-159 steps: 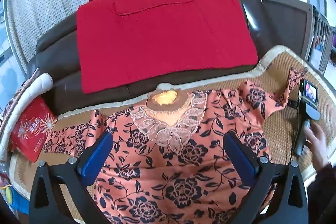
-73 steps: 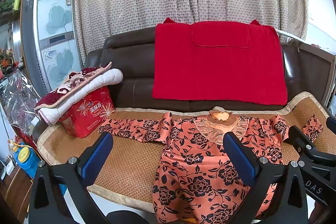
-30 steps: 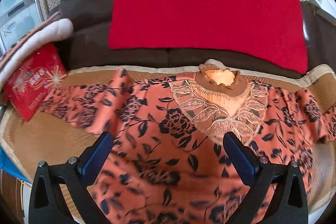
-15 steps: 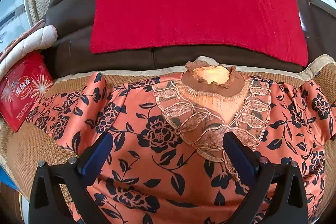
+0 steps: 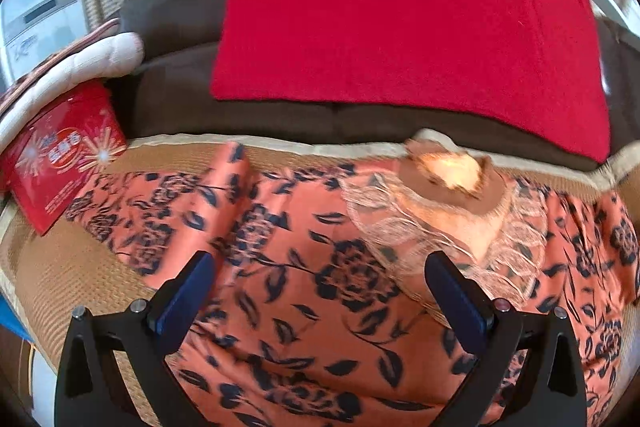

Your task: Fold small clothes

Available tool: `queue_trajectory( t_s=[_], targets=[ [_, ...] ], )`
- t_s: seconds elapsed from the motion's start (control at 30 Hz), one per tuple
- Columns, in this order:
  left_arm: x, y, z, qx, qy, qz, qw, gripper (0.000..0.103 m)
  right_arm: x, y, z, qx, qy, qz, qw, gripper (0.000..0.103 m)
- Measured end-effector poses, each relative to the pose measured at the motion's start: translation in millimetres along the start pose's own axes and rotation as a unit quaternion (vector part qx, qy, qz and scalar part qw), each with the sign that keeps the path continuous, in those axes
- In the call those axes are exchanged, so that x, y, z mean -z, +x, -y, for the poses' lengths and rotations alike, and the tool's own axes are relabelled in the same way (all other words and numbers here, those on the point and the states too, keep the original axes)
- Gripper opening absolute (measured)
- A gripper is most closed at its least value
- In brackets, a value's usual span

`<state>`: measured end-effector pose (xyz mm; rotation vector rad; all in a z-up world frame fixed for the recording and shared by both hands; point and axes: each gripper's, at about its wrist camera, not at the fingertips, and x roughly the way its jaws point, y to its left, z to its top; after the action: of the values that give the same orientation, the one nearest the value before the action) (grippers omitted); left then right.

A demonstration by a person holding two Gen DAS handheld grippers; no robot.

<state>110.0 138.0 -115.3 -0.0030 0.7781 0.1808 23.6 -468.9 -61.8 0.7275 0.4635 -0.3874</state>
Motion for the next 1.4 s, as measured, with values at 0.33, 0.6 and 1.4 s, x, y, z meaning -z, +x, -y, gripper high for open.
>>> queue_trajectory(
  t_s=[0.33, 0.6, 1.4],
  targets=[
    [-9, -15, -65, -0.05, -0.029, 0.037, 0.9977, 0.103, 128, -9, -210, -0.195, -0.085, -0.099, 0.972, 0.007],
    [-9, -15, -137, -0.06, -0.107, 0.025, 0.9922, 0.103, 265, 41, -314, -0.26, -0.128, -0.241, 0.926, 0.011],
    [-8, 25, -215, -0.08, -0.221, -0.049, 0.9706, 0.103, 302, 67, -265, -0.196, -0.162, -0.344, 0.904, 0.043]
  ],
)
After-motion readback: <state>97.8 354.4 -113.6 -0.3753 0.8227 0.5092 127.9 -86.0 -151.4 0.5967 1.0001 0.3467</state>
